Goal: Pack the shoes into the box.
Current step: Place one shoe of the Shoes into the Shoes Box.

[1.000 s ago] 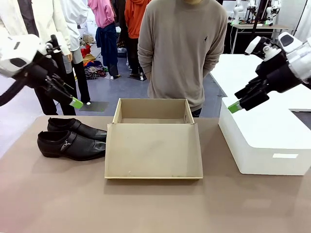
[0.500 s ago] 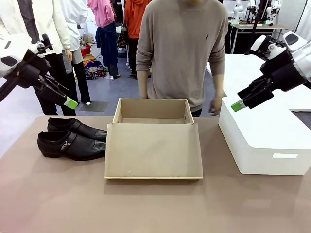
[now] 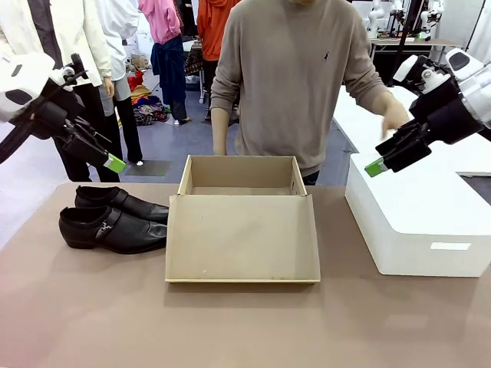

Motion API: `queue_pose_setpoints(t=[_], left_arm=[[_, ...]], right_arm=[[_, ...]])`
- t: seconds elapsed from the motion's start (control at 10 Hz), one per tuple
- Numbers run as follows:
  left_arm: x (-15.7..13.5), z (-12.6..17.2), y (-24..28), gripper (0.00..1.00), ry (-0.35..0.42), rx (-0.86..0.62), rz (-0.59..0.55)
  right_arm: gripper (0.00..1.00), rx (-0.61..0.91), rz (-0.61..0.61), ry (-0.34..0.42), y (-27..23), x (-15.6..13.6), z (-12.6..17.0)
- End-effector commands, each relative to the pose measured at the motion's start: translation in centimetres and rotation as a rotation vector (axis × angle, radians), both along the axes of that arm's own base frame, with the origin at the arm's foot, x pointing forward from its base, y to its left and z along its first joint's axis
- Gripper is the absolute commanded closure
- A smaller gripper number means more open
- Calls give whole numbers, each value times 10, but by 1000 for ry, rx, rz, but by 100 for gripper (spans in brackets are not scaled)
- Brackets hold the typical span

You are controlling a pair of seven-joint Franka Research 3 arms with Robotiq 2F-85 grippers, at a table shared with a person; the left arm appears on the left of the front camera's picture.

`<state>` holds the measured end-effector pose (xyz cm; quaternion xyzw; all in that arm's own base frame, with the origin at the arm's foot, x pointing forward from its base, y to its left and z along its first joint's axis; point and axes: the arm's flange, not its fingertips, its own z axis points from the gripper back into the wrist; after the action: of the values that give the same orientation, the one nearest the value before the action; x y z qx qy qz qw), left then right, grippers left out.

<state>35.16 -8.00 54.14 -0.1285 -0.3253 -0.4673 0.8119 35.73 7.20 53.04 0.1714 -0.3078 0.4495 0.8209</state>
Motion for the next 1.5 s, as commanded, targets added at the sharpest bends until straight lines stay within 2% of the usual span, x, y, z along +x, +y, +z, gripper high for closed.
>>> queue_pose_setpoints(t=[0.0,0.5,0.6,1.4], left_arm=[[-3,-9,5,0,17,4,-9],[-2,-10,18,0,38,-10,-33],[-1,-9,11,0,42,20,4],[-1,-9,11,0,42,20,4]], right_arm=[[0,7,15,7,-5,1,1],[0,10,25,29,-8,2,-4],[0,-3,-6,21,-5,-1,-2],[0,-3,-6,21,-5,-1,-2]])
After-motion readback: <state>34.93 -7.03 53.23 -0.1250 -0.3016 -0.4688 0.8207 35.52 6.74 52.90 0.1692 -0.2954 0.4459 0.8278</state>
